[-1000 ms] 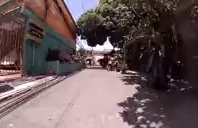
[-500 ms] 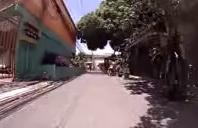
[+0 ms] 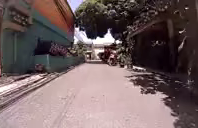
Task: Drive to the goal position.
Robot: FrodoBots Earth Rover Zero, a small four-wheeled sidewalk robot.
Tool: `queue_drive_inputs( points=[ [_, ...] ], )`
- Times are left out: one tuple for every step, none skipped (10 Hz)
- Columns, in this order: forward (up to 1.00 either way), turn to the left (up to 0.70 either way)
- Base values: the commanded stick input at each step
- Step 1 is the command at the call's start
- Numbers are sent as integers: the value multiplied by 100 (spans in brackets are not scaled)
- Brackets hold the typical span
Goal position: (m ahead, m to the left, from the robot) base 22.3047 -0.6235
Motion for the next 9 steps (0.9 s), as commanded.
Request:
queue_drive_inputs(
  points=[
    [100,0],
    [100,0],
    [100,0],
    [100,0],
    [100,0],
    [100,0],
    [100,0],
    [100,0],
    [100,0]
  ],
)
